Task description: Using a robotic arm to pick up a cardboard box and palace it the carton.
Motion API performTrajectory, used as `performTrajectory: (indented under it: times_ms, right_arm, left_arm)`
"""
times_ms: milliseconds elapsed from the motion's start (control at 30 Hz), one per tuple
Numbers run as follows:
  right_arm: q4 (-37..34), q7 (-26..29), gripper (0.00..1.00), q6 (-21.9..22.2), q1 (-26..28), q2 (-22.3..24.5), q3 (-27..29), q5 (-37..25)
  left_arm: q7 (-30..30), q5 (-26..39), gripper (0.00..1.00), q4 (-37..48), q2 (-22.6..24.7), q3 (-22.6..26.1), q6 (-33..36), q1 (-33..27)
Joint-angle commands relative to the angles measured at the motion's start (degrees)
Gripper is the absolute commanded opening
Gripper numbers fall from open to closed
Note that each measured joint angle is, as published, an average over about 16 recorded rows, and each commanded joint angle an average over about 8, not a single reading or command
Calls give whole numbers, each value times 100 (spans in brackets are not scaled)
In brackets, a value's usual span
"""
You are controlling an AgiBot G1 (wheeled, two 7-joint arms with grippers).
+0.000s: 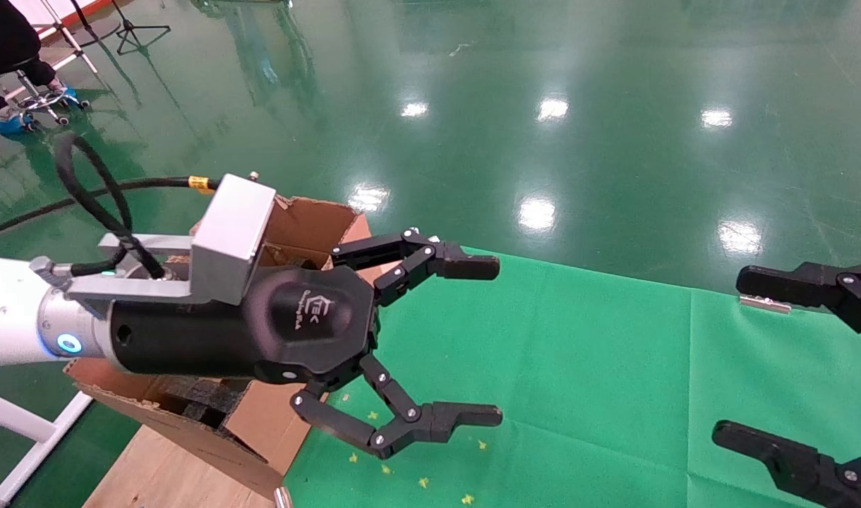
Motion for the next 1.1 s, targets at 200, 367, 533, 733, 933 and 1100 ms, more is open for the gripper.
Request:
performTrajectory:
  times_ms: [200,367,533,733,933,1100]
  right_arm:
    - [0,0,100,0,0,0,0,0]
    - [0,0,100,0,0,0,0,0]
    - [0,0,100,0,0,0,0,0]
    - [0,0,100,0,0,0,0,0]
    - [0,0,100,0,0,0,0,0]
    - [0,0,100,0,0,0,0,0]
  left_arm:
    - [0,1,100,2,0,1,0,-2]
    - [0,1,100,2,0,1,0,-3]
    - [0,1,100,2,0,1,0,-3]
    - [0,1,100,2,0,1,0,-3]
    - [0,1,100,2,0,1,0,-3]
    - [0,1,100,2,0,1,0,-3]
